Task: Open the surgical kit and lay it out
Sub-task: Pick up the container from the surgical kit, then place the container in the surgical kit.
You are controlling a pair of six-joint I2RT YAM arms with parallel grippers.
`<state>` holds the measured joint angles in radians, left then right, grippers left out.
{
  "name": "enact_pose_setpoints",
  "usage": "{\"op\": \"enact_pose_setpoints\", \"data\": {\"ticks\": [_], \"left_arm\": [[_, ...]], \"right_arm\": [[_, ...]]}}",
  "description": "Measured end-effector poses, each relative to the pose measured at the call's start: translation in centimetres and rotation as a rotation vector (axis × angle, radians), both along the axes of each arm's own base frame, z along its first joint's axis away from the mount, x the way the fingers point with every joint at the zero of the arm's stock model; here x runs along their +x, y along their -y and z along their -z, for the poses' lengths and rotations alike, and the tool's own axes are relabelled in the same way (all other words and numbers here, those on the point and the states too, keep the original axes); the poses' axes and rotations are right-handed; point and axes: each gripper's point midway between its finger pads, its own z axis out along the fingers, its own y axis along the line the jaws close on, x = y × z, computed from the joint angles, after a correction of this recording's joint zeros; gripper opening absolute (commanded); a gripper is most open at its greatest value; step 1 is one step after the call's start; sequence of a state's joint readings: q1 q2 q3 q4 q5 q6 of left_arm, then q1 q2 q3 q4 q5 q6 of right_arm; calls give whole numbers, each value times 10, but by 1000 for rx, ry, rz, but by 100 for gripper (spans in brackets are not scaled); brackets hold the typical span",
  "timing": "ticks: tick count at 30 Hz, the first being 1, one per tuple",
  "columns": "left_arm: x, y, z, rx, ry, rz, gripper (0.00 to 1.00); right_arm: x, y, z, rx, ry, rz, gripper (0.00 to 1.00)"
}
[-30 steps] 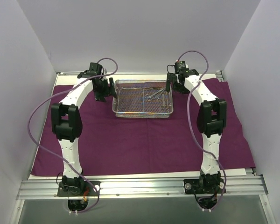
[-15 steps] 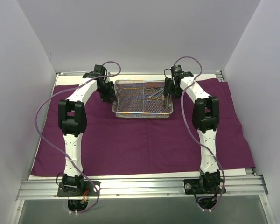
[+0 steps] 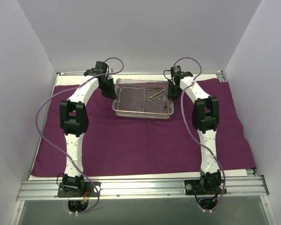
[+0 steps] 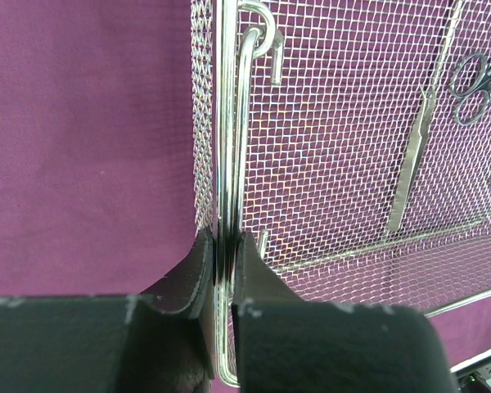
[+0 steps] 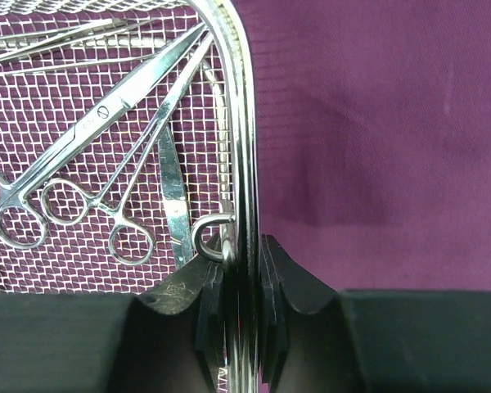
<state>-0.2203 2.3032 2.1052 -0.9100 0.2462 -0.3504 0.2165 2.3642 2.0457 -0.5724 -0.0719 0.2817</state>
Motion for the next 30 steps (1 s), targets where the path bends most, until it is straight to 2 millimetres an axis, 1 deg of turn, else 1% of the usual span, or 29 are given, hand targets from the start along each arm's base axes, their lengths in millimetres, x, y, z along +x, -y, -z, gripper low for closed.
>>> {"op": "enact_pose_setpoints", "data": {"ticks": [2,4,6,8,11,13,15,17,19,21,23,24,27,30], "left_arm": [[0,2,-3,-3,6,3,2],[-1,5,-6,-4,14,11,2],[-3,11,-13,-4,27,35,2],[-7,23,-24,-9,45,68,2],[-11,51,-47,-30,98,136,2],[-15,76,-63,-48,147,193,2],[-21,97,-75,-71,176,238,2],[-31,121,-85,-100,199,290,2],[-39,140,-89,-121,208,330,2],[-48,154,-89,-126,207,360,2],[-54,170,-88,-130,208,392,2],[-54,177,-87,-129,212,404,2],[-59,210,-82,-139,233,455,2],[-70,245,-70,-156,253,502,2]], "right_arm": [[-2,1,-3,3,-4,18,0],[-12,4,-9,2,-5,44,0],[-30,11,-19,-7,-15,80,0],[-53,20,-35,-20,-13,122,0],[-89,45,-67,-50,18,209,0],[-116,66,-93,-80,59,278,0],[-139,85,-111,-107,89,333,0],[-161,103,-123,-131,103,383,0],[-183,117,-125,-146,103,428,0],[-203,127,-119,-147,80,469,0],[-222,137,-110,-146,46,509,0],[-231,143,-105,-149,28,530,0],[-254,164,-87,-129,-26,599,0],[-277,191,-70,-118,-90,664,0]]}}
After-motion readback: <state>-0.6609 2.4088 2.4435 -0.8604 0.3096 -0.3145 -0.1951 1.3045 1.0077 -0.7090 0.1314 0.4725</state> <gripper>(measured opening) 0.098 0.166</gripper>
